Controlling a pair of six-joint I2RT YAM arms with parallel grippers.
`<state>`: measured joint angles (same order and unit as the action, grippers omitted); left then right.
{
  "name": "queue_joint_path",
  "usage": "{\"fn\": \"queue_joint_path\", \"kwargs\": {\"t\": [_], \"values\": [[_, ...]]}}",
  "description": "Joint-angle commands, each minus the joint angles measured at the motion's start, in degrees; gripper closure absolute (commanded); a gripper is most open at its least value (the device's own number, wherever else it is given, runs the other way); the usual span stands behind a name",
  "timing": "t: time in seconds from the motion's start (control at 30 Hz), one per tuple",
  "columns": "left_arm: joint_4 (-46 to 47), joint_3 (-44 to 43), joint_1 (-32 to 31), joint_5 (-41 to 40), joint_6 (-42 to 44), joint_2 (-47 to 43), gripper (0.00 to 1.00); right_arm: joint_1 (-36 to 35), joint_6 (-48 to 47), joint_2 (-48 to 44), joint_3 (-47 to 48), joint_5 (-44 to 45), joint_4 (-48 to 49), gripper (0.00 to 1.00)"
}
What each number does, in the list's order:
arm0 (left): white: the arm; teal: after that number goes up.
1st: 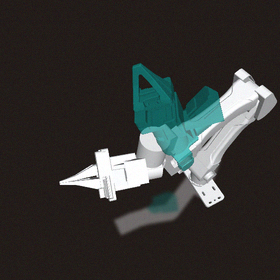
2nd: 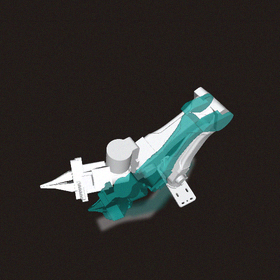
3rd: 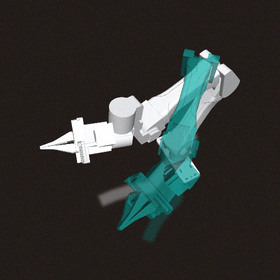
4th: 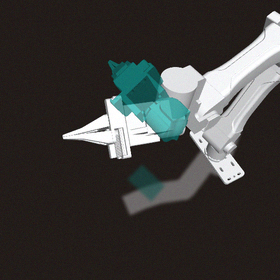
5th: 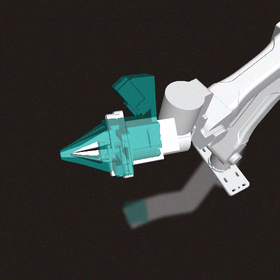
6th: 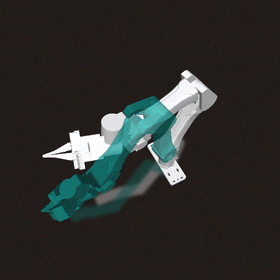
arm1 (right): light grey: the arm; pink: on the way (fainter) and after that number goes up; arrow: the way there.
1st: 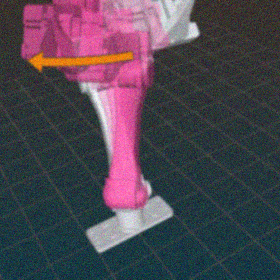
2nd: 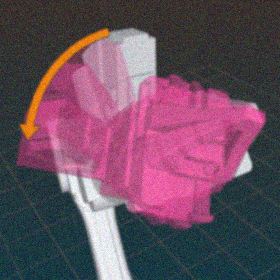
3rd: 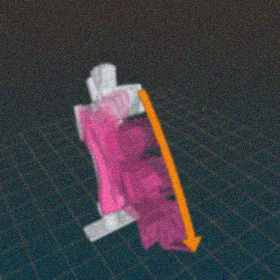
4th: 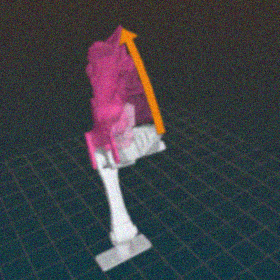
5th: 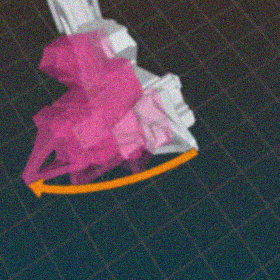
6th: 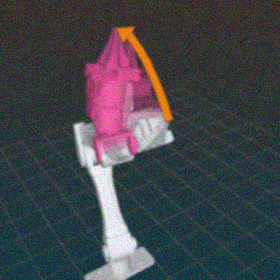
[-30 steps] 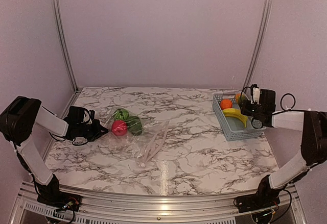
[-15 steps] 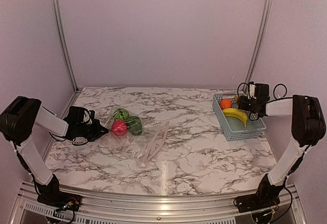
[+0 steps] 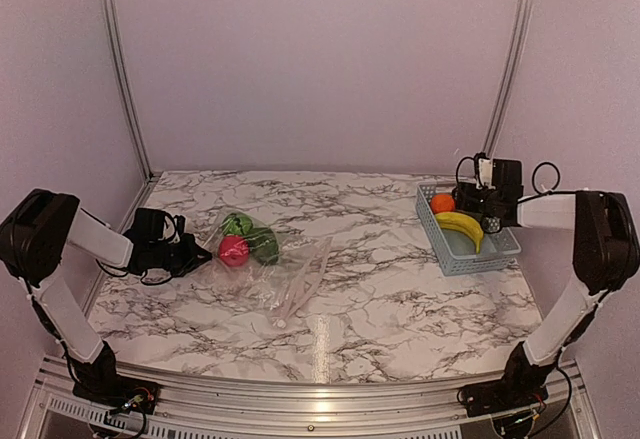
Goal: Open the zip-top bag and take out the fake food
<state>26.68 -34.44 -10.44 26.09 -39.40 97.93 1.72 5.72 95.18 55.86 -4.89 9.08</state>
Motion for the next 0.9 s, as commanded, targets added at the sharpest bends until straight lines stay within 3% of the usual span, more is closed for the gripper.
{"fn": "queue_joint_path", "kwargs": {"t": [0.0,0.33,0.63,0.87], "values": [[-2.14,1.06,0.33,0.47,1.10,-2.34,1.00,-6.63,-1.12,-3.95,-1.25,-6.61,1.83,0.31],[-2.68,1.87,0.26,1.06,0.94,-3.57,1.00,-18.53,-3.20,-8.25,-8.51,-19.77,8.85,0.34],[-1.45,3.44,0.11,2.42,0.17,-4.59,1.00,-32.99,-4.49,-0.95,-14.05,-23.61,19.53,0.45],[-1.11,3.11,0.07,3.17,0.97,-4.35,1.00,-40.38,-9.50,6.72,-11.34,-21.65,24.08,0.57]]}}
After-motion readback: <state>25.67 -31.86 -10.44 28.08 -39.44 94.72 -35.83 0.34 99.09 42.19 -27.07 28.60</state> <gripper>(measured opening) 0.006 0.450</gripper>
